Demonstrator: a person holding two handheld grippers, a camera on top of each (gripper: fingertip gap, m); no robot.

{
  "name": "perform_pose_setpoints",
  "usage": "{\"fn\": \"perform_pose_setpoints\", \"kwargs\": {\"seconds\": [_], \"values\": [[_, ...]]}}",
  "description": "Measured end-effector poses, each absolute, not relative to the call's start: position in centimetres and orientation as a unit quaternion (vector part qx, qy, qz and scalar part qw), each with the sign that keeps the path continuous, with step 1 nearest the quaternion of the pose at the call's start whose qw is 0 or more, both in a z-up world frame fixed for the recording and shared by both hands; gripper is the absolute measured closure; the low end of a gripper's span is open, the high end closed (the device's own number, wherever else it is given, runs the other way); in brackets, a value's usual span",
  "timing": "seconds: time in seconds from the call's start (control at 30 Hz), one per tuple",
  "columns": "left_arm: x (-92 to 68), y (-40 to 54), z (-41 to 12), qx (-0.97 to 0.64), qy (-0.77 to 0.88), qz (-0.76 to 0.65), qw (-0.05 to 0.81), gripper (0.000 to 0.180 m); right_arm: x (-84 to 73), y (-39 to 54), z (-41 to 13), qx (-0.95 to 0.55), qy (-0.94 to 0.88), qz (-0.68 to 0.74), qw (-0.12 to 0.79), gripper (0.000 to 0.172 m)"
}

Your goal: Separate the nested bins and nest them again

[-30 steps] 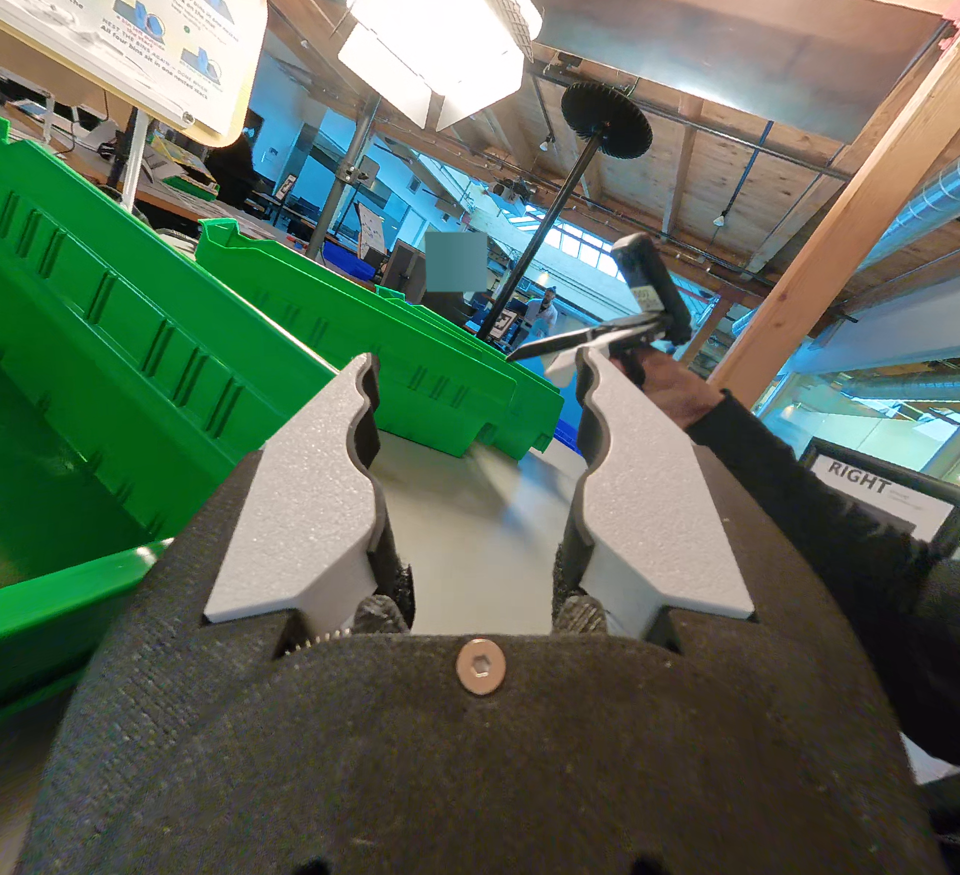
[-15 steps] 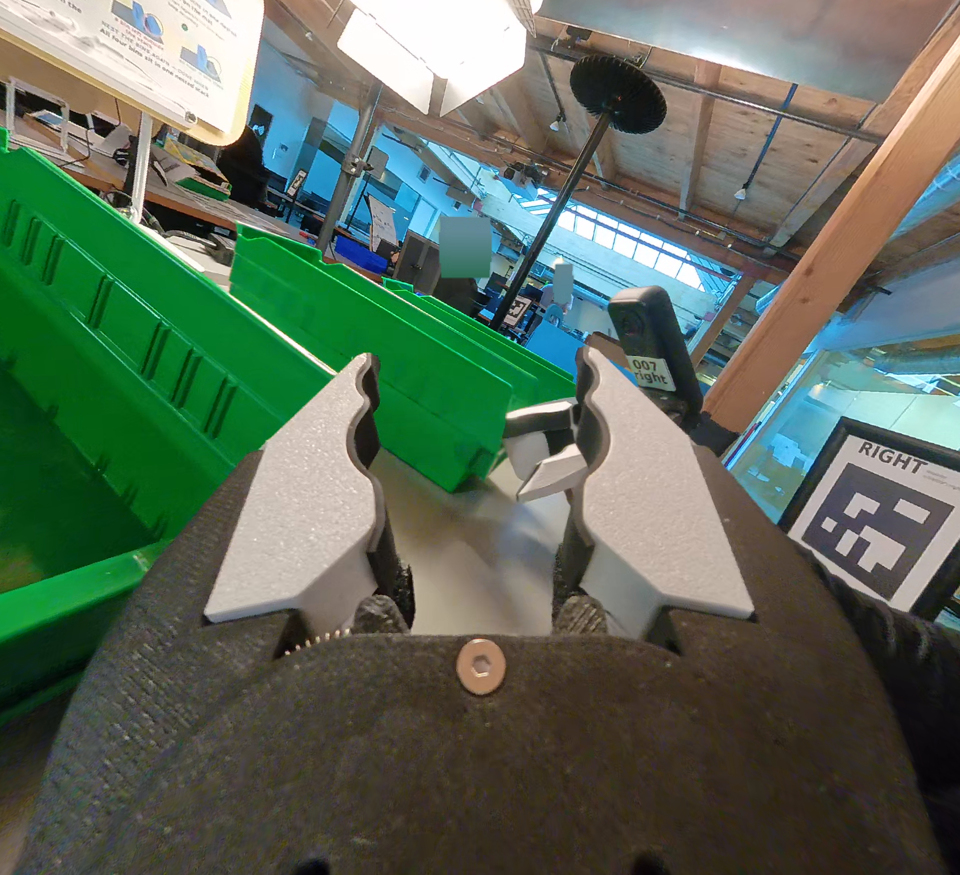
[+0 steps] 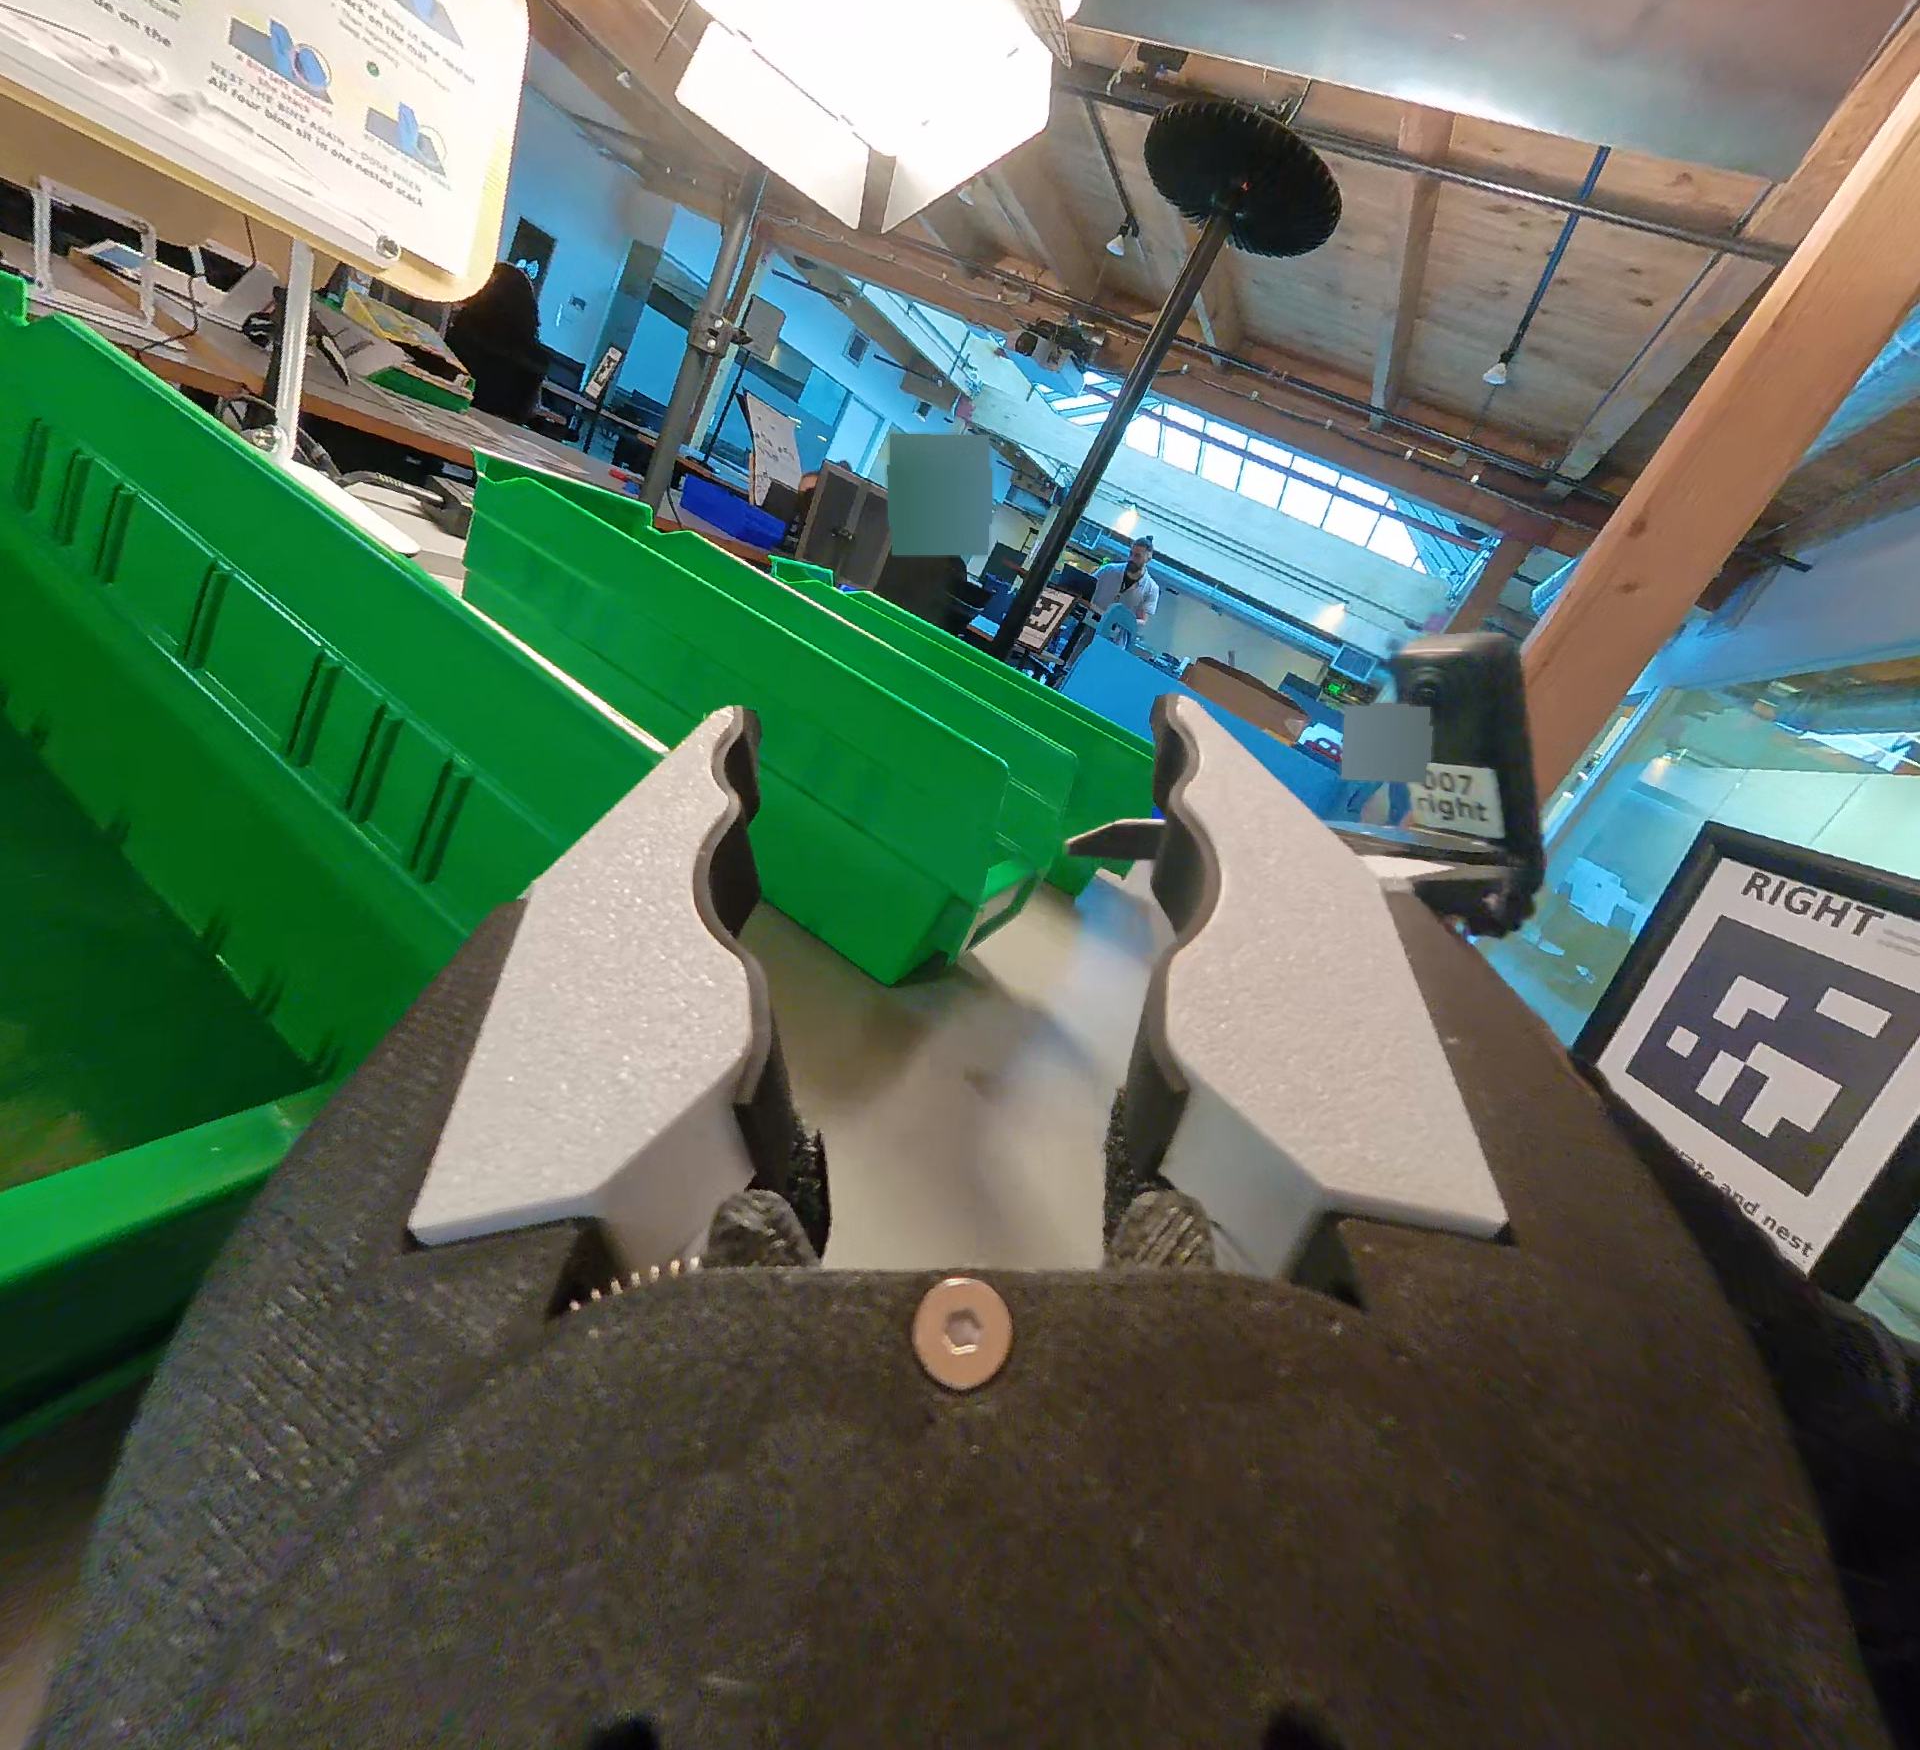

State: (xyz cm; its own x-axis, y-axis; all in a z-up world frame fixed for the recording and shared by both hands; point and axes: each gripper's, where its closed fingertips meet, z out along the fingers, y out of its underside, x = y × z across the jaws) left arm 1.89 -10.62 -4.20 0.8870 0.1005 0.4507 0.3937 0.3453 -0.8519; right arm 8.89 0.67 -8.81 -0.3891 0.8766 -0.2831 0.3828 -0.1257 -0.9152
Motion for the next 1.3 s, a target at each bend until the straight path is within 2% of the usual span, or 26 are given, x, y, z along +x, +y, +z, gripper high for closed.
{"fn": "perform_pose_setpoints", "kwargs": {"seconds": [0.2, 0.3, 0.37, 0.43, 0.47, 0.63, 0.87, 1.13, 1.23, 1.3], "values": [[1.8, -10.4, -4.3, -0.569, -0.221, -0.090, 0.787, 0.105, 11.7, 13.8, -6.1, -0.567, -0.531, 0.476, 0.413, 0.075], [1.7, -10.3, -4.5, -0.574, -0.225, -0.087, 0.783, 0.105, 11.2, 19.5, -7.1, -0.616, -0.512, 0.430, 0.417, 0.072], [1.6, -10.2, -4.6, -0.575, -0.227, -0.083, 0.782, 0.105, 10.4, 20.8, -8.7, -0.642, -0.513, 0.426, 0.378, 0.069], [1.6, -10.2, -4.5, -0.574, -0.228, -0.081, 0.782, 0.105, 9.7, 19.0, -9.8, -0.639, -0.524, 0.463, 0.320, 0.072], [1.6, -10.2, -4.5, -0.574, -0.229, -0.080, 0.782, 0.105, 9.5, 18.2, -10.1, -0.637, -0.524, 0.476, 0.306, 0.067], [1.6, -10.3, -4.5, -0.573, -0.228, -0.078, 0.784, 0.105, 9.0, 16.4, -10.4, -0.621, -0.533, 0.487, 0.306, 0.072], [1.8, -10.4, -4.3, -0.568, -0.222, -0.076, 0.789, 0.105, 11.5, 13.9, -7.9, -0.584, -0.526, 0.535, 0.310, 0.065], [1.9, -10.4, -4.2, -0.568, -0.219, -0.060, 0.791, 0.105, 12.1, 8.9, -4.6, -0.530, -0.496, 0.579, 0.371, 0.048], [2.1, -10.7, -3.6, -0.556, -0.219, -0.021, 0.802, 0.104, 12.2, 5.7, -2.2, -0.493, -0.463, 0.651, 0.345, 0.038], [3.3, -10.7, -2.5, -0.497, -0.243, -0.070, 0.830, 0.103, 12.4, 4.0, -0.2, -0.468, -0.412, 0.715, 0.318, 0.034]]}}
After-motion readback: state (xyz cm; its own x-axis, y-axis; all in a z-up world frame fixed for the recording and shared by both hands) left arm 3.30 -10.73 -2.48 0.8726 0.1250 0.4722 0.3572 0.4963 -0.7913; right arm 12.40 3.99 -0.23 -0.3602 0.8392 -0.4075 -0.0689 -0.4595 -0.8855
